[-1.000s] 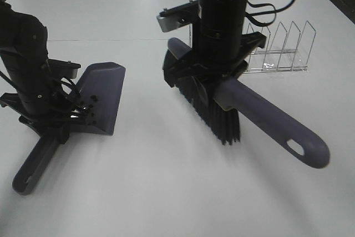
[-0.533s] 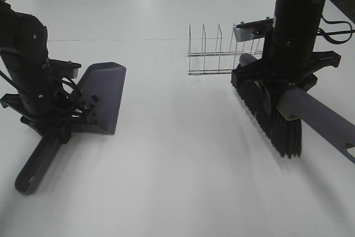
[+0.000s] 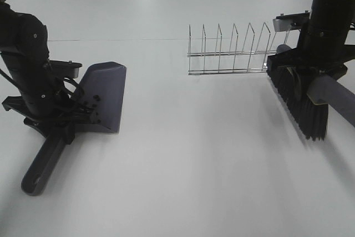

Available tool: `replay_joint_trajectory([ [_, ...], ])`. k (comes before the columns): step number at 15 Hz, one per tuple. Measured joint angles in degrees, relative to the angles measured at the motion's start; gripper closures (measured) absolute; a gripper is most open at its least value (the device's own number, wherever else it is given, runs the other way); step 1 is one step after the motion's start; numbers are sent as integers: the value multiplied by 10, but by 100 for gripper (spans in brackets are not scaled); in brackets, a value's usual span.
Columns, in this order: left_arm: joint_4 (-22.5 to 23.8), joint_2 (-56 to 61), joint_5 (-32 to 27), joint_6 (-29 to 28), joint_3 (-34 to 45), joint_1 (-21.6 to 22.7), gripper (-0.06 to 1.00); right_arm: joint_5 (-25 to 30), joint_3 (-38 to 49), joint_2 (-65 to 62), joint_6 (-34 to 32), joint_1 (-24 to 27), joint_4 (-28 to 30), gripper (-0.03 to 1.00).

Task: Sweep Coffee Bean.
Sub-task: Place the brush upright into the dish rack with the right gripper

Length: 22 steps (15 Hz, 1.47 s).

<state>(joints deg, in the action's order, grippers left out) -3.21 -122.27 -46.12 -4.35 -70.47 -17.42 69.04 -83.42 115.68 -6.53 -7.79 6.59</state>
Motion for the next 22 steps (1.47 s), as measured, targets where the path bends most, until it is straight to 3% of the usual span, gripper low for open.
replay_joint_trajectory([
  [8,-3,-1,-4,6,-3,0,61,28,-180,133,13,-1,-2,64],
  [22,-3,-1,-5,14,-3,0,61,13,-378,241,5,-1,-19,64],
])
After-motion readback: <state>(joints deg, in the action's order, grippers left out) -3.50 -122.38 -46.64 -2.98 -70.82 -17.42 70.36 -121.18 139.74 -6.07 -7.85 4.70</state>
